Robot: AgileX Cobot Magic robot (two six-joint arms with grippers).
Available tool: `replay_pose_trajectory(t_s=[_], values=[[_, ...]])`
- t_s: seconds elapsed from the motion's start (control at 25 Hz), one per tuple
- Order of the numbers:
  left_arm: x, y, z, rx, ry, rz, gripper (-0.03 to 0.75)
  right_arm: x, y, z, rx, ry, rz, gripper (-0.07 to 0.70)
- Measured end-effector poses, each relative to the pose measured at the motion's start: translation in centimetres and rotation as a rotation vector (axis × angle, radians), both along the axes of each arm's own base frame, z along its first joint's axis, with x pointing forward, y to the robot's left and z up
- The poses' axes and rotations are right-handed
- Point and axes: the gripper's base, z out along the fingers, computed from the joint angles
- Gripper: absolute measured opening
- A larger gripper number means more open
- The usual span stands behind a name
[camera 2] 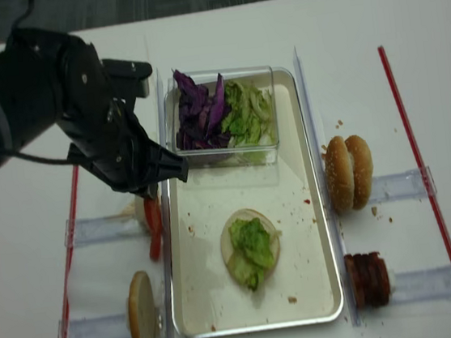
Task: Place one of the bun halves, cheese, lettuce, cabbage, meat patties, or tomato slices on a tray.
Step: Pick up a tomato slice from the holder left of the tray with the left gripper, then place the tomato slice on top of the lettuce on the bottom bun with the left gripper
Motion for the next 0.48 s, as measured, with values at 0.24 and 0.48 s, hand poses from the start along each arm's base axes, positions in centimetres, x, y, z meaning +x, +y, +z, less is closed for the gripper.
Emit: replay_pose_trajectory(t_s=[0.24, 0.48], values=[[-0.5, -0.7, 0.2, -0.077, 0.037, -0.056, 0.033, 0.0, 0.0, 0.0, 0.000, 0.000, 0.000, 0.590], [-1.8, -3.6, 1.2, -0.401, 0.124, -0.232, 0.032, 0.0, 0.0, 0.0, 0.000, 0.000, 0.000, 0.590]])
